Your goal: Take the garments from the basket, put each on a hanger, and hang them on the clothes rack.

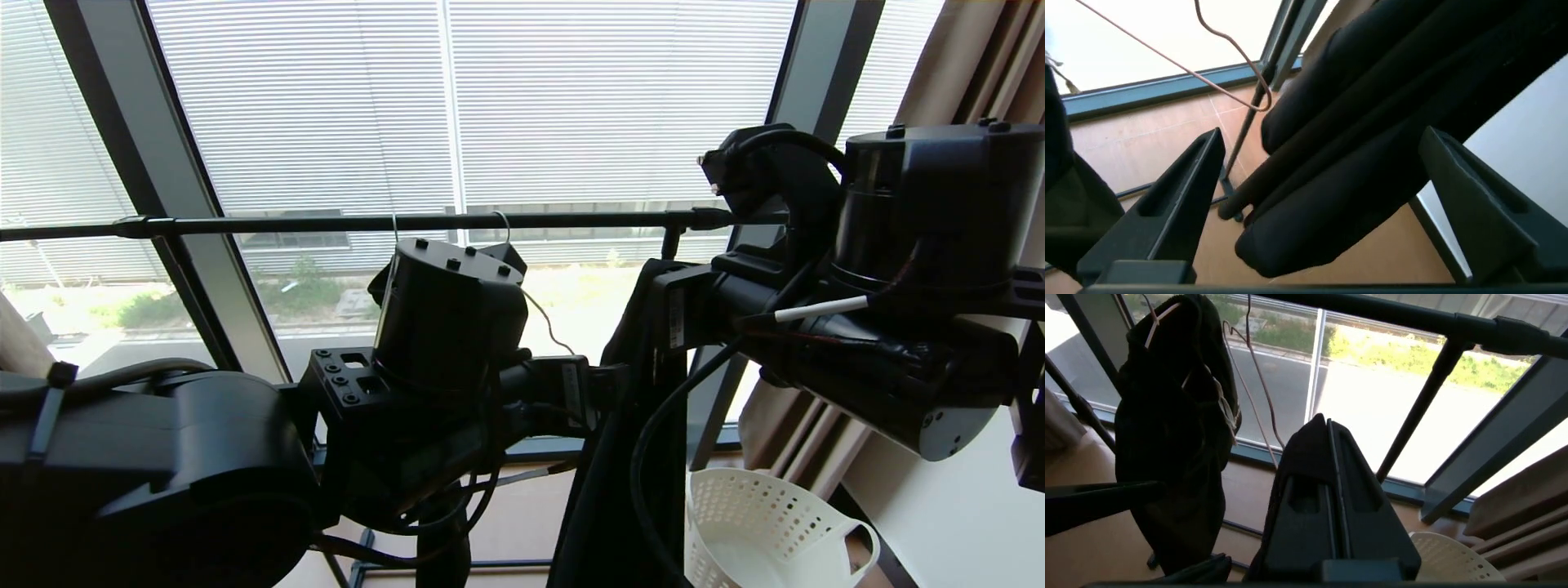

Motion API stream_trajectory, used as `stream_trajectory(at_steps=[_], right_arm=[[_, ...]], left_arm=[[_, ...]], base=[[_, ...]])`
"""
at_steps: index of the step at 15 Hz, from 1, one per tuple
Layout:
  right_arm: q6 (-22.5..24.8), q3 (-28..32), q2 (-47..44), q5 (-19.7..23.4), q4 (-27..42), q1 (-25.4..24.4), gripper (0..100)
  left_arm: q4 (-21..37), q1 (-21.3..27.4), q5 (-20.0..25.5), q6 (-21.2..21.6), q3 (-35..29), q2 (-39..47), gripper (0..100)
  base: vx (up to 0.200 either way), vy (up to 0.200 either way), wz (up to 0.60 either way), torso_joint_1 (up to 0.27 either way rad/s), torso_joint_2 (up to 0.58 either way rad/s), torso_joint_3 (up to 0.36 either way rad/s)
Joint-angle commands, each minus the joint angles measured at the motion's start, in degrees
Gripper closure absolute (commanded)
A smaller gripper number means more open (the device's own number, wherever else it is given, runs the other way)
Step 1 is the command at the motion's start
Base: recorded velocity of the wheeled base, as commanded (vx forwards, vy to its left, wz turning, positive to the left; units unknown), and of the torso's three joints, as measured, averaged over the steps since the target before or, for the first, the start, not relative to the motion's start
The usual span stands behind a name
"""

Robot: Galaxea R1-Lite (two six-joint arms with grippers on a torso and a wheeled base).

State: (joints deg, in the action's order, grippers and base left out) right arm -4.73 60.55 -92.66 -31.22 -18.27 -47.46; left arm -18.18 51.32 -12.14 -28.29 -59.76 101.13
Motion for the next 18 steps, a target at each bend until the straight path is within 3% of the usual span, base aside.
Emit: stream_trajectory(at_steps=[1,11,18], right_arm=[[0.0,-0.1,0.0,0.0,0.0,0.0,100],[-2.1,1.7,-1.0,0.0,-0.2,1.0,100],[-2.2,1.2,-0.5,0.0,-0.1,0.6,100]], left_arm=[[0.0,0.2,1.1,0.1,0.1,-0.2,0],[-0.1,1.6,1.8,0.3,1.0,-0.8,0],[0.0,1.6,1.2,0.1,-7.5,6.7,0]], base=[[0.000,0.000,0.00,0.000,0.00,0.000],[0.000,0.000,0.00,0.000,0.00,0.000],[0.000,0.000,0.00,0.000,0.00,0.000]])
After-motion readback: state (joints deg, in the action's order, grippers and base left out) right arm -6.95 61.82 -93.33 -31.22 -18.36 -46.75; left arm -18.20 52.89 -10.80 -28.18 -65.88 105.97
